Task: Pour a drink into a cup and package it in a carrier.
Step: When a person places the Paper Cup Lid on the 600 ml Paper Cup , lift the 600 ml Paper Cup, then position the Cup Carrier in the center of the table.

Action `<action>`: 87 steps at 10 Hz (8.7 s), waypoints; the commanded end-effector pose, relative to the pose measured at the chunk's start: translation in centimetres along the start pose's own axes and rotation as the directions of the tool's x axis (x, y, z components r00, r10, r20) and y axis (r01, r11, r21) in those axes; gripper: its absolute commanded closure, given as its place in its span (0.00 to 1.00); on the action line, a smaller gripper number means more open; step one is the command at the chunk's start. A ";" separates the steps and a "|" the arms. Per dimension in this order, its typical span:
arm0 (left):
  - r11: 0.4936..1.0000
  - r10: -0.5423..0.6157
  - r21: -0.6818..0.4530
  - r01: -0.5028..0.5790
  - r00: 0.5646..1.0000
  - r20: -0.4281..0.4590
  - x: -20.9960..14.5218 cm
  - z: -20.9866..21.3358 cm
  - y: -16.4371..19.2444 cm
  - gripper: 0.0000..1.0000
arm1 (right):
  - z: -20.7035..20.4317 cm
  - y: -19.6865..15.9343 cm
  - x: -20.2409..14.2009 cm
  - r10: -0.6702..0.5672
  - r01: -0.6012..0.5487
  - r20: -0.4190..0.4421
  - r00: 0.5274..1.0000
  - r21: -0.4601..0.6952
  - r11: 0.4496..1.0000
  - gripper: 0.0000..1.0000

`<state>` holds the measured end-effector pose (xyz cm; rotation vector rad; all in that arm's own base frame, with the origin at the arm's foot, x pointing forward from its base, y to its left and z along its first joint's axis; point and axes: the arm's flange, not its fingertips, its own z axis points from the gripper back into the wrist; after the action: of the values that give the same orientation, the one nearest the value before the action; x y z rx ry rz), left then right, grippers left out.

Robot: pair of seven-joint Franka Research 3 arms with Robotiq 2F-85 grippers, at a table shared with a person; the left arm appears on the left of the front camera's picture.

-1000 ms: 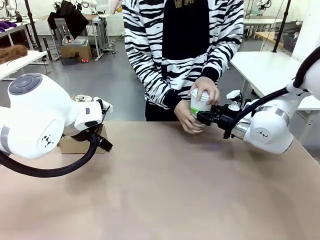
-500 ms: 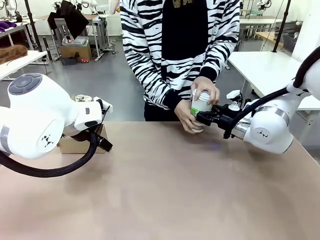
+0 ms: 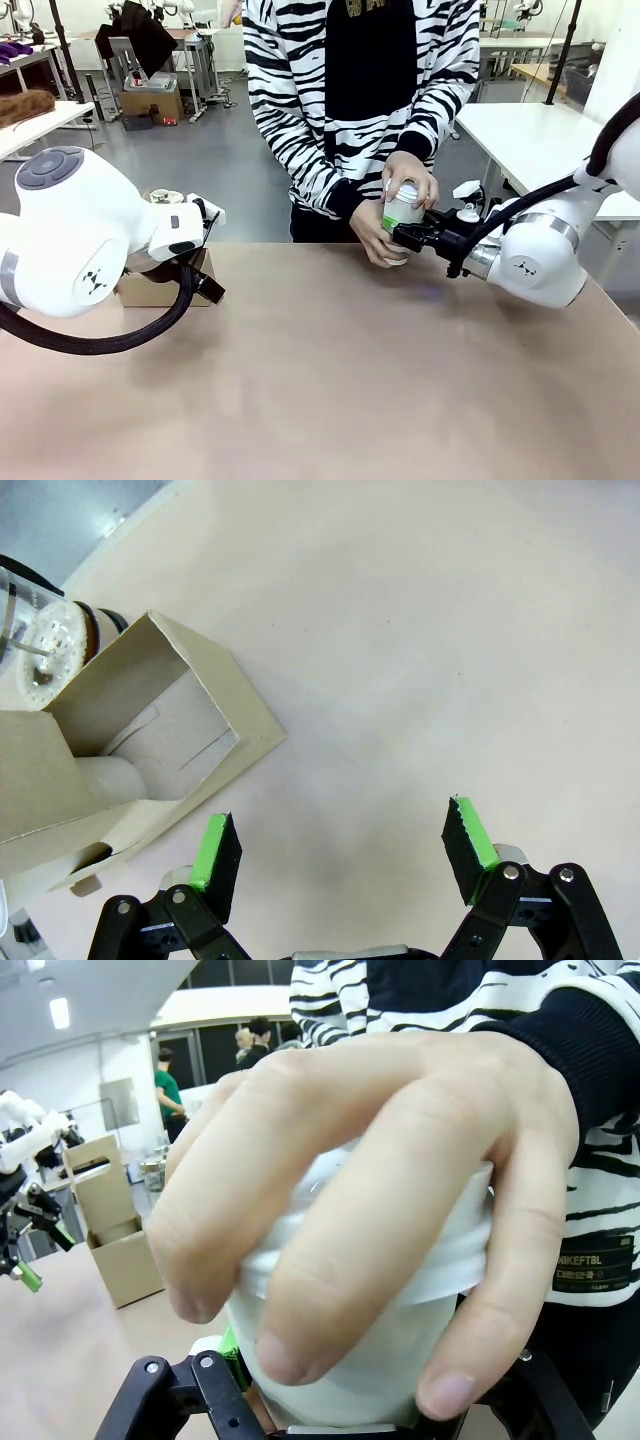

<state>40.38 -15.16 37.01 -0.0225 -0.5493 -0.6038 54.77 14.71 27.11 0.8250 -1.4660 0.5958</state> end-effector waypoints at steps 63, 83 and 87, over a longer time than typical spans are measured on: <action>0.965 0.198 -0.156 -0.210 0.976 -0.092 3.7 7.7 4.6 0.00 | 9.3 12.6 32.6 -0.020 0.034 -0.142 0.990 0.096 0.995 0.25; 0.863 0.505 0.184 -0.471 0.818 -0.275 11.8 7.2 14.9 1.00 | 9.3 12.6 32.6 -0.020 0.034 -0.142 0.990 0.096 0.995 0.25; 0.871 0.491 0.148 -0.468 0.828 -0.270 11.5 7.0 14.9 1.00 | 9.3 12.6 32.6 -0.020 0.034 -0.142 0.990 0.096 0.995 0.25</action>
<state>52.96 -7.65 50.73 0.0175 -0.2532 -0.0715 40.58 10.46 60.07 0.8627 -1.2890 0.7041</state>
